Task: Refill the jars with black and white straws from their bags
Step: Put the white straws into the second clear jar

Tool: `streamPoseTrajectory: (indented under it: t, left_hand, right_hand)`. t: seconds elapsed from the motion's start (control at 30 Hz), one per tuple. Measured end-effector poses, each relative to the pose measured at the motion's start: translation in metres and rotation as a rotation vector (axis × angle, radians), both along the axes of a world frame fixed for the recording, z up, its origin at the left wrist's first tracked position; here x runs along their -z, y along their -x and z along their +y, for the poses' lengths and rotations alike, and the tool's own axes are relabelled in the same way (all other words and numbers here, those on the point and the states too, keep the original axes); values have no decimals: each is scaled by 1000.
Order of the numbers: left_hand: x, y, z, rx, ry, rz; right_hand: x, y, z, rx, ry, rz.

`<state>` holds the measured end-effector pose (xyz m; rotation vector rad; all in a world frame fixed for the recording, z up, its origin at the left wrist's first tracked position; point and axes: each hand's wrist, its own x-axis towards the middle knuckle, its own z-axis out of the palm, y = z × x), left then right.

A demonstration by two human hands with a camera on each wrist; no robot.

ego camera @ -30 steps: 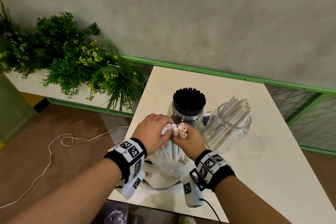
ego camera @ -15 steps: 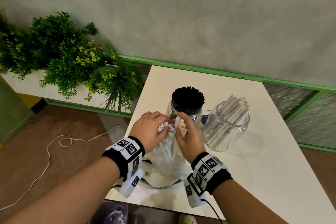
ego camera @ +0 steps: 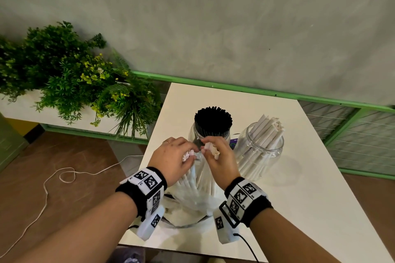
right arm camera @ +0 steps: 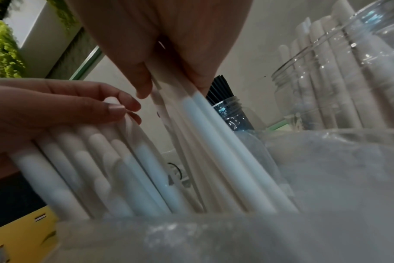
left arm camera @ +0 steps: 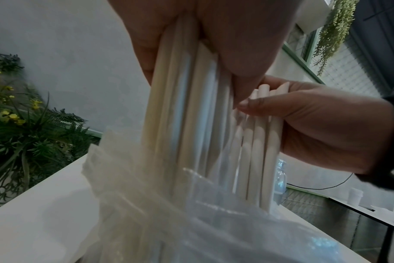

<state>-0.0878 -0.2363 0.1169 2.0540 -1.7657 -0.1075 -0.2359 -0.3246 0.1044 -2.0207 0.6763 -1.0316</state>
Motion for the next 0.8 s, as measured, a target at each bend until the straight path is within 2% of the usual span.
streamPoseTrajectory:
  t: [0.27,0.4,0.53,0.67,0.8]
  left_hand:
    - [1,2,3,1,17,-1]
    - [-3,5,1,6,-9,5]
    - [-5,5,-1,5,-21,5]
    - [-6,5,-4,-17,-23,20]
    - [-6,6,-14,-41,-46,11]
  right_hand:
    - [-17,13,2,79,83,-89]
    - [-34,13,-3,55,17,-108]
    - [-80,27,-26,21,-75,-175]
    - [-131,58,-62,85,9,-254]
    - [-158,81,-93,227,184,-331]
